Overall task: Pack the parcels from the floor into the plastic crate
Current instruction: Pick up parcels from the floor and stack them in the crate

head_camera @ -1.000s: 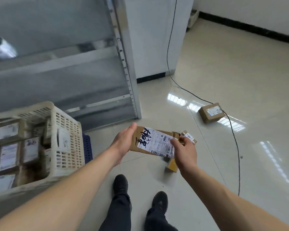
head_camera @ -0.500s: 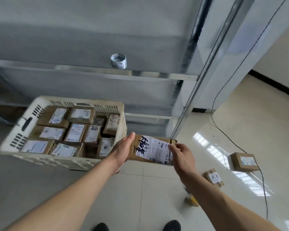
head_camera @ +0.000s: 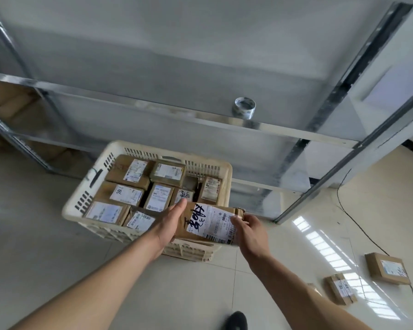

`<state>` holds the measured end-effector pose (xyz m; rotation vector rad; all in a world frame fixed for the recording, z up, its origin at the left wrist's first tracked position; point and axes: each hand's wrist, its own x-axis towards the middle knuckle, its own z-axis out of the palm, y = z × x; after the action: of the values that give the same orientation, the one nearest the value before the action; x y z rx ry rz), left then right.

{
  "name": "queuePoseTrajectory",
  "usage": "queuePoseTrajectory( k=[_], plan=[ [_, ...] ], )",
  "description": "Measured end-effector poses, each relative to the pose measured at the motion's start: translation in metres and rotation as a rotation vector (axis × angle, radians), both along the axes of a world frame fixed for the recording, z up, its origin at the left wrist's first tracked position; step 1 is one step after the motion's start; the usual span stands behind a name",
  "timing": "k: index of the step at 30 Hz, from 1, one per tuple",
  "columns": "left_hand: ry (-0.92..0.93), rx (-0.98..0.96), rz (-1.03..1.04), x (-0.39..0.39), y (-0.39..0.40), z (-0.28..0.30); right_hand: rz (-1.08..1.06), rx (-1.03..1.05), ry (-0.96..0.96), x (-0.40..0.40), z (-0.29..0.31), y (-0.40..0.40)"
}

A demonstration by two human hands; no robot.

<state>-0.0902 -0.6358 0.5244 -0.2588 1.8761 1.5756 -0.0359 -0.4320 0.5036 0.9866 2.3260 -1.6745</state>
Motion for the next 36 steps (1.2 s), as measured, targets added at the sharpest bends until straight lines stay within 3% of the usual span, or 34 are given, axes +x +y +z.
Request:
queuePoseTrajectory(
  k=[12,25,36],
  plan=[
    [-0.101,-0.046,0.149,-0.072,-0.070,-0.022,0.196,-0.046,-0.041,-0.104,-0.028,-0.068],
    [-0.053,-0.172,0.250,-0.173,-0.142,-0.022,0.335,-0.102,-0.093,-0.217,-0.034,-0.142],
    [-0.004,-0.294,0.150,-0.326,-0.227,-0.104,0.257,-0.108,-0.183,-0.345,-0.106,-0.246]
  ],
)
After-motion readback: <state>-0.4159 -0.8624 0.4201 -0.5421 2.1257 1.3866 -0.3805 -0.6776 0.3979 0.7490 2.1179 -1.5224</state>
